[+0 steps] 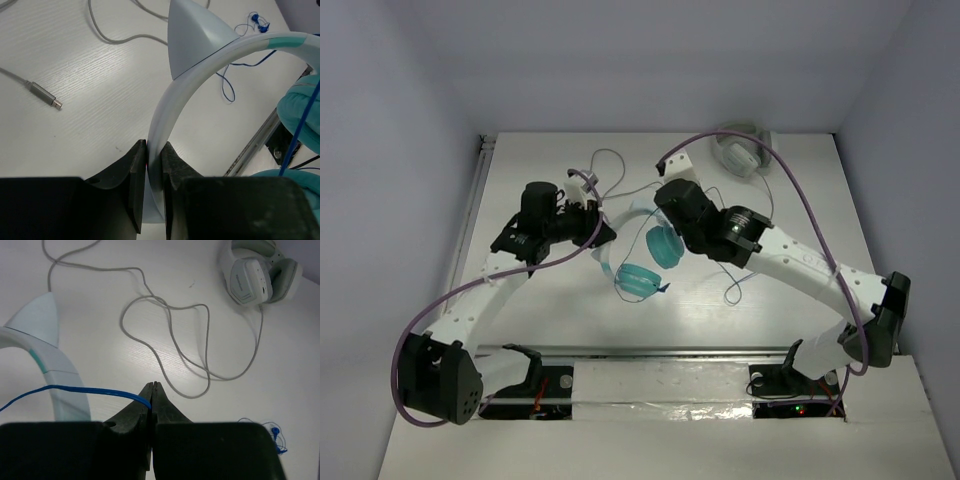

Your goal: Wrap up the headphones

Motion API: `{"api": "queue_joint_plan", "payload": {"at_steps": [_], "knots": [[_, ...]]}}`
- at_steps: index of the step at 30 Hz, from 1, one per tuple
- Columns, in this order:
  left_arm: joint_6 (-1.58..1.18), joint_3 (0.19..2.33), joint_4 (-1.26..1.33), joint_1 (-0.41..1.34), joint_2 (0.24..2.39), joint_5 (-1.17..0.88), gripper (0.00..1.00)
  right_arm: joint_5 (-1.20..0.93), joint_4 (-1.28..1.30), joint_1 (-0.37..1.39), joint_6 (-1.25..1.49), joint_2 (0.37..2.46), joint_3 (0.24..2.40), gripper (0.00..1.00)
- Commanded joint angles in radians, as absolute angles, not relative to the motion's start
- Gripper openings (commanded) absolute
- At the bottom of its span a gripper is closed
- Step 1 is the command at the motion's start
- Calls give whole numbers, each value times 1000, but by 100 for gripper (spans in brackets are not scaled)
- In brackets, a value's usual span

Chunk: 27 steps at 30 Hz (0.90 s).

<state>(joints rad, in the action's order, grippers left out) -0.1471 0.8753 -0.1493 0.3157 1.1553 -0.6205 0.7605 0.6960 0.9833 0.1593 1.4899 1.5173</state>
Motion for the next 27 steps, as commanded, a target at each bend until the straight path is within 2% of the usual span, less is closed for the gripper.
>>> {"api": "queue_joint_plan", "payload": {"at_steps": [1, 9, 13, 18, 21, 25, 27], "knots": [[-212, 910, -54, 292, 1094, -704, 0, 772, 602, 969, 236, 1405, 1471, 1], [-268, 926, -8, 262, 1063, -807, 0, 667, 457, 950, 273, 1309, 1329, 1], [-327, 937, 58, 233, 1049, -893, 0, 452, 316, 894, 299, 1233, 1218, 2], [-403, 957, 113, 212, 1023, -910, 0, 286, 137, 864, 333, 1149, 1088, 6], [-426, 980, 117, 212, 1011, -876, 0, 206, 23, 855, 356, 1112, 1028, 20], [-462, 1011, 98, 212, 999, -815, 0, 74, -133, 799, 383, 1114, 939, 33], [-472, 1032, 100, 212, 986, -811, 0, 17, -221, 776, 397, 1130, 898, 37]]}}
